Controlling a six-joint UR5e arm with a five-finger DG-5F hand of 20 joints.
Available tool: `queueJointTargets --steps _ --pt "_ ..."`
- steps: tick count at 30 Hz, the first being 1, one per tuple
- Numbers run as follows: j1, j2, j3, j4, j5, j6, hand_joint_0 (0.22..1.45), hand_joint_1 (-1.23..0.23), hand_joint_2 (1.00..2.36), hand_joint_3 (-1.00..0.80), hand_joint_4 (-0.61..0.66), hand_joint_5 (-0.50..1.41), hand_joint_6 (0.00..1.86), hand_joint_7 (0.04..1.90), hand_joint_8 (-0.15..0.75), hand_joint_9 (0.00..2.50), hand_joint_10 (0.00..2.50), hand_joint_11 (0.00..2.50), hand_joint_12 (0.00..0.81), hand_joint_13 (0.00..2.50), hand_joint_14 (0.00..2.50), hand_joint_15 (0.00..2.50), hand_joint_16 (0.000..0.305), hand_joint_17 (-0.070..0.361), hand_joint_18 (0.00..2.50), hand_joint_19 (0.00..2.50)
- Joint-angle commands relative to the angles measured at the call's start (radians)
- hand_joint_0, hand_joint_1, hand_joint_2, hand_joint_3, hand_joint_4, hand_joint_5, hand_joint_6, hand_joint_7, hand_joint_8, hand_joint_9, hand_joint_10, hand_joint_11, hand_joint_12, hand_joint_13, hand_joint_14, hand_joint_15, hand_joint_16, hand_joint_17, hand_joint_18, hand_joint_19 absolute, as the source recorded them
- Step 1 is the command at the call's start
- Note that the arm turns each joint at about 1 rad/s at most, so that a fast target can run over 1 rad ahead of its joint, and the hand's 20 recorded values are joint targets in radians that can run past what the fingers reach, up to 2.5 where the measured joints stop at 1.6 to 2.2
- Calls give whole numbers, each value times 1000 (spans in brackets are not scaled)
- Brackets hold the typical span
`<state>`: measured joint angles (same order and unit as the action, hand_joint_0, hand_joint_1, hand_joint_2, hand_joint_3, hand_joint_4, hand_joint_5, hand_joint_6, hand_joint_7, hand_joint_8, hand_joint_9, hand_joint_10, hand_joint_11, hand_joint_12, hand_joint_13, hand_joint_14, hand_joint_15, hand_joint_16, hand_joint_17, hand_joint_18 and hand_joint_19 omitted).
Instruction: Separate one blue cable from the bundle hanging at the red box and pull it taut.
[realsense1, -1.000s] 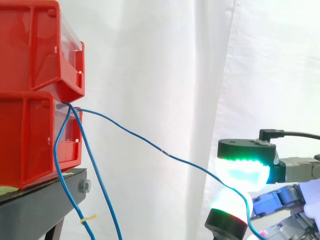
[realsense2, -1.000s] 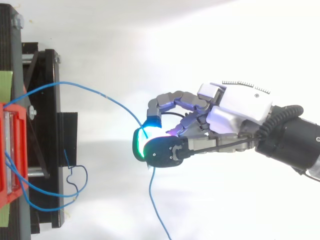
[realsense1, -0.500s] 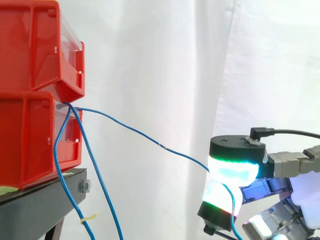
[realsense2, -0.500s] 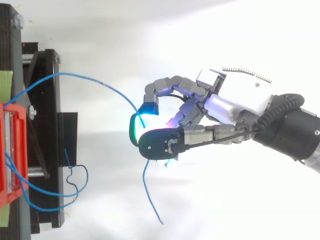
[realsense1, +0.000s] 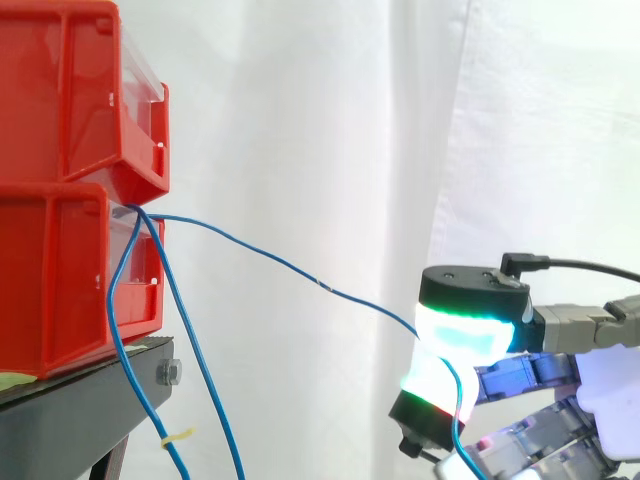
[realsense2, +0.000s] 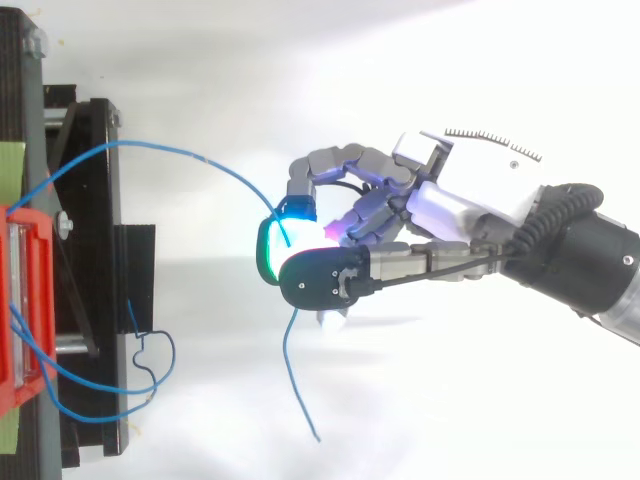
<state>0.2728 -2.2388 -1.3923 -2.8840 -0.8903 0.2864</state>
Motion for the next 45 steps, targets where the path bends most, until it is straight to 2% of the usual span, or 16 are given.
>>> queueJointTargets --steps 1,5,9,11,13,16,18,20,22,25,28,34,36,37,45 --pt "0 1 -5 32 11 4 738 -776 1023 -129 -31 -209 913 1364 373 867 11 425 455 1195 10 239 38 86 880 295" --pt "0 1 -5 34 21 25 739 -759 1021 -145 -6 -215 919 1347 376 805 10 385 455 1221 6 189 37 84 884 277" --pt "0 -1 -5 55 30 171 743 -739 1021 -164 20 -222 925 1321 372 743 9 345 451 1279 7 192 37 83 882 268" --pt "2 1 -5 57 30 217 743 -735 1021 -169 26 -224 927 1310 374 718 8 331 458 1304 9 205 37 83 881 271" --pt "3 1 -5 54 30 318 744 -732 1021 -176 33 -226 927 1309 371 711 8 342 466 1315 9 258 37 84 879 278" --pt "3 -1 -5 37 27 427 742 -726 1020 -177 31 -228 930 1282 359 775 15 607 476 1301 19 579 46 104 905 465" --pt "3 -1 -5 23 25 485 738 -730 1020 -180 33 -228 930 1271 361 760 15 647 465 1288 24 698 48 108 902 512" --pt "3 -1 -5 17 21 511 734 -732 1020 -185 35 -228 928 1279 362 721 15 648 460 1286 24 751 48 109 902 547" --pt "3 -1 -5 12 14 522 731 -735 1019 -186 30 -227 928 1276 358 661 12 594 473 1258 20 759 50 112 893 560" --pt "3 1 -5 2 -6 522 729 -738 1019 -188 28 -226 927 1275 359 623 11 544 480 1174 18 640 51 116 886 541" --pt "3 -1 -5 0 -12 522 728 -740 1019 -191 29 -225 927 1266 361 605 11 497 478 1126 17 566 52 117 873 531" --pt "6 1 -5 0 -12 527 700 -745 1018 -202 74 -224 913 1211 355 554 12 437 474 1003 16 500 53 118 835 517" --pt "8 -1 -5 0 -12 528 679 -724 1017 -227 125 -227 892 1142 354 554 10 443 467 966 16 497 53 120 820 533" --pt "8 1 -5 0 -12 530 661 -689 1017 -257 152 -226 876 1076 360 584 13 454 462 964 16 502 53 120 818 556" --pt "12 1 -5 0 -12 550 649 -655 1015 -300 186 -223 847 1028 361 665 13 483 458 988 16 520 53 119 838 582"
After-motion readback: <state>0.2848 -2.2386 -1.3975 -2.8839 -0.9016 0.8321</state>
